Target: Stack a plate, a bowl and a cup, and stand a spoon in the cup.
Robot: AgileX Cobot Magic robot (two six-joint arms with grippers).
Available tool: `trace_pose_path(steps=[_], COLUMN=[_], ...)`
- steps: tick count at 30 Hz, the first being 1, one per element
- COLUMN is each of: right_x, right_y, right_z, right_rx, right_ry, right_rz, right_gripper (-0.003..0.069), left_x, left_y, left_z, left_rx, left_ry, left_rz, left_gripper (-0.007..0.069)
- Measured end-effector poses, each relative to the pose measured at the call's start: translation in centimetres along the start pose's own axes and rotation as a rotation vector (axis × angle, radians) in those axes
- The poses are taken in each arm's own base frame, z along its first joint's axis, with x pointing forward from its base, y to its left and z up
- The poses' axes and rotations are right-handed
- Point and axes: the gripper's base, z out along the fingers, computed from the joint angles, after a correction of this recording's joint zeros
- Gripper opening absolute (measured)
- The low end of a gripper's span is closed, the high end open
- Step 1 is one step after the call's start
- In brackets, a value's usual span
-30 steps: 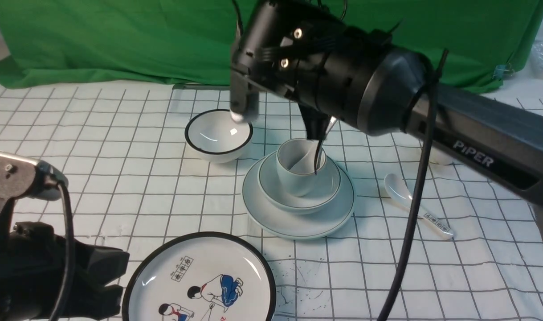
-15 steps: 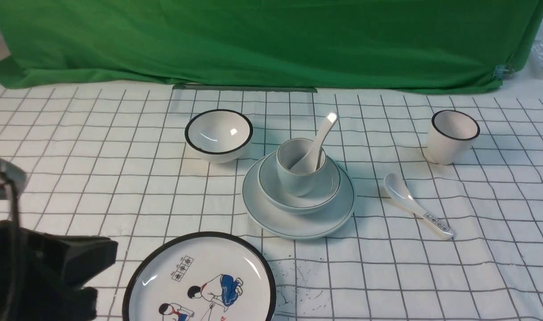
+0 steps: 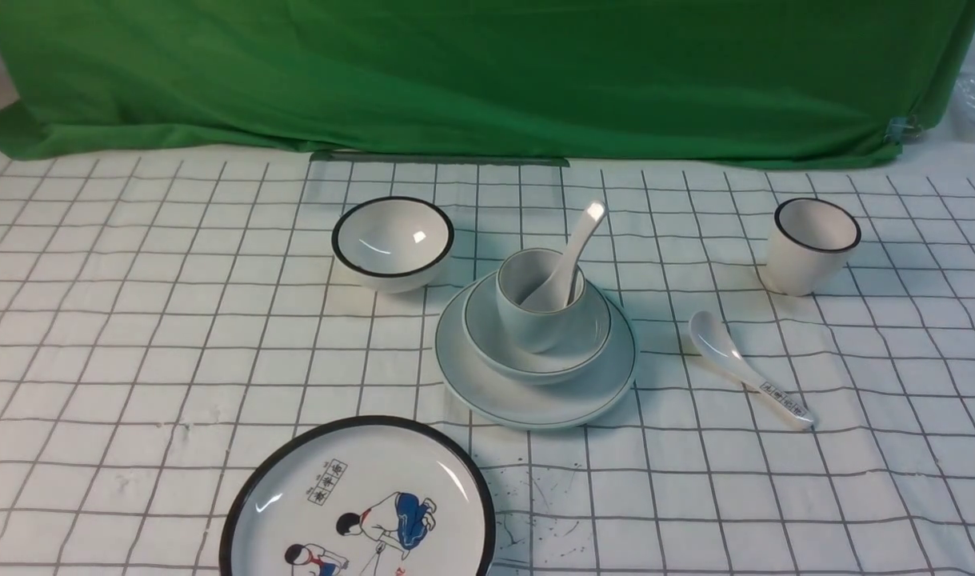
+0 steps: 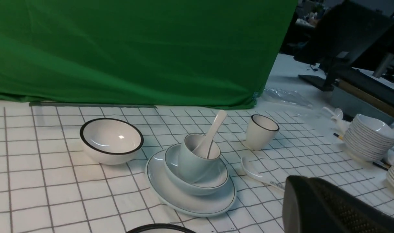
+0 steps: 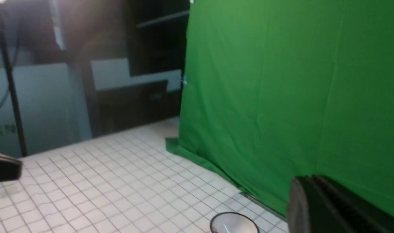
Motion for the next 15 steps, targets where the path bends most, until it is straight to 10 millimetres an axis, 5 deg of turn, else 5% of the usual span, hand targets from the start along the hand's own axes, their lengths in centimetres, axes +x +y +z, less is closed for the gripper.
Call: trace_pose_path(steps=[8,15], right_x=[8.0,10.9], right_y=[0.1,0.4], right_z=[-4.5,-4.7], right_rx=[-0.031,-0.038], right_ry=[-0.059,-0.028], right_rz=[0.029,0.026], right_gripper=[0.0024,0.0024], left_x=[0.5,0.5], left_y=[0.0,0.0], left_z=[-0.2,-0.2], left_rx=[-0.001,-0.001], left_ry=[0.046,0.047], left_rz=[-0.001,0.001], left_gripper=[0.0002,0.0002])
